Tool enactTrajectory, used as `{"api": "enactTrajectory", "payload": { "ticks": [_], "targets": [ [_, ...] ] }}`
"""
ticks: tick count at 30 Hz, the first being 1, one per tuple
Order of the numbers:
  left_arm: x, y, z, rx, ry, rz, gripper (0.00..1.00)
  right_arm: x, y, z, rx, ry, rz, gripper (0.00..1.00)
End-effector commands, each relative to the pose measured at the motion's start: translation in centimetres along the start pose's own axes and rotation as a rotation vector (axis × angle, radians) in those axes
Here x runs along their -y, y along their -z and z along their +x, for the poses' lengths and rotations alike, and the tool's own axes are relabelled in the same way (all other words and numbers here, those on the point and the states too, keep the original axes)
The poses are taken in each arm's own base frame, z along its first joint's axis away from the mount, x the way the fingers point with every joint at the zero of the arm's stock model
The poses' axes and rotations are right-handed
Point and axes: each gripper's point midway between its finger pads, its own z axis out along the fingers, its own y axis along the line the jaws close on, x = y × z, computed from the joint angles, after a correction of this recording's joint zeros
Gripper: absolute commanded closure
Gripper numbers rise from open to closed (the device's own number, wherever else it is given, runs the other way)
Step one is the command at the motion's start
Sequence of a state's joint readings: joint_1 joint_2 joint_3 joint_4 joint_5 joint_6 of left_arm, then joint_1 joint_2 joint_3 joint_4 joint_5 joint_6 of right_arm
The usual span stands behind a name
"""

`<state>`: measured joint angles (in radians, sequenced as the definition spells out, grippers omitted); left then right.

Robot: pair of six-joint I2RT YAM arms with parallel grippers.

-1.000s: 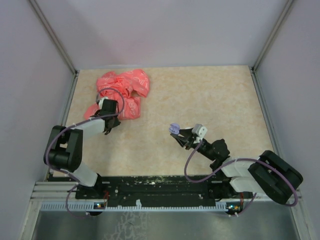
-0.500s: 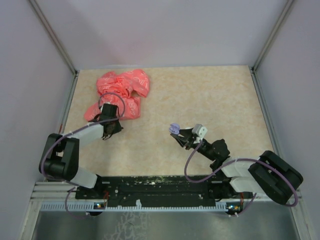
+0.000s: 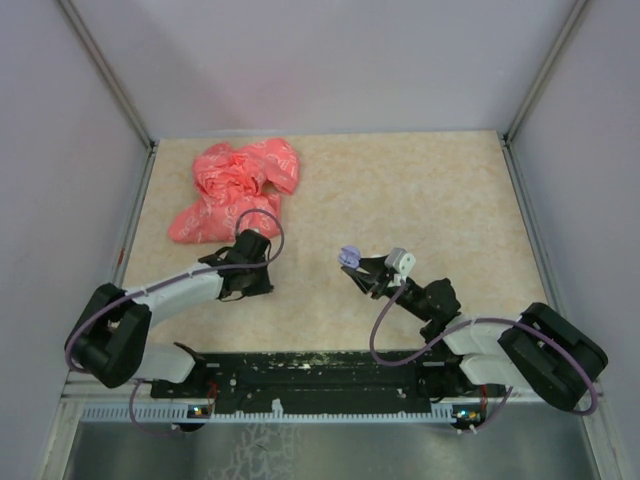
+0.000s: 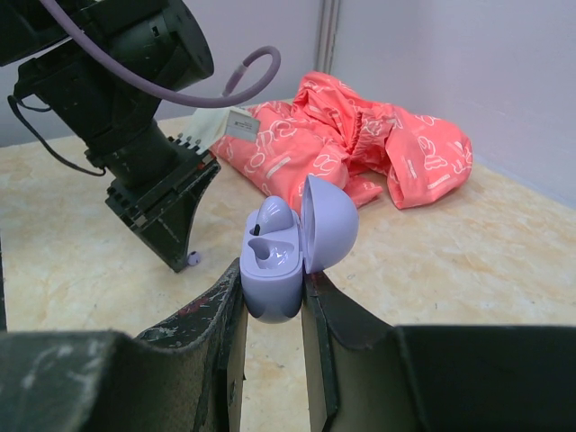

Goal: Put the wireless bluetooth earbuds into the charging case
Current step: Move the earbud to the center of the board.

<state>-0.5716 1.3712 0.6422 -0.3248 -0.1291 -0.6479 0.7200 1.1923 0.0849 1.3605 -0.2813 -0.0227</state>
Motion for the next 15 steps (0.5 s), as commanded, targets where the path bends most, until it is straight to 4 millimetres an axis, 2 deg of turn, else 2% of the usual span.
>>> {"api": "enactTrajectory", "payload": {
  "ticks": [1, 7, 11, 15],
  "targets": [
    [-0.5, 0.5, 2.4, -0.078, -0.003, -0.035, 0.76, -0.1, -0.5, -2.5, 0.084, 0.013, -0.004, 1.00],
    [0.0, 1.2, -0.5, 0.000, -0.038, -0.064, 0.57, 0.0, -0.5, -2.5, 0.084, 0.014, -0.003, 1.00],
    [-0.5, 1.1, -1.8, 0.035, -0.072, -0.110, 0.54, -0.1, -0.6, -2.4, 0.082, 0.014, -0.003, 1.00],
    [0.3, 0.6, -2.2, 0.021, -0.092, -0.102, 0.55, -0.1, -0.6, -2.3, 0.080, 0.012, -0.005, 1.00]
  ]
}}
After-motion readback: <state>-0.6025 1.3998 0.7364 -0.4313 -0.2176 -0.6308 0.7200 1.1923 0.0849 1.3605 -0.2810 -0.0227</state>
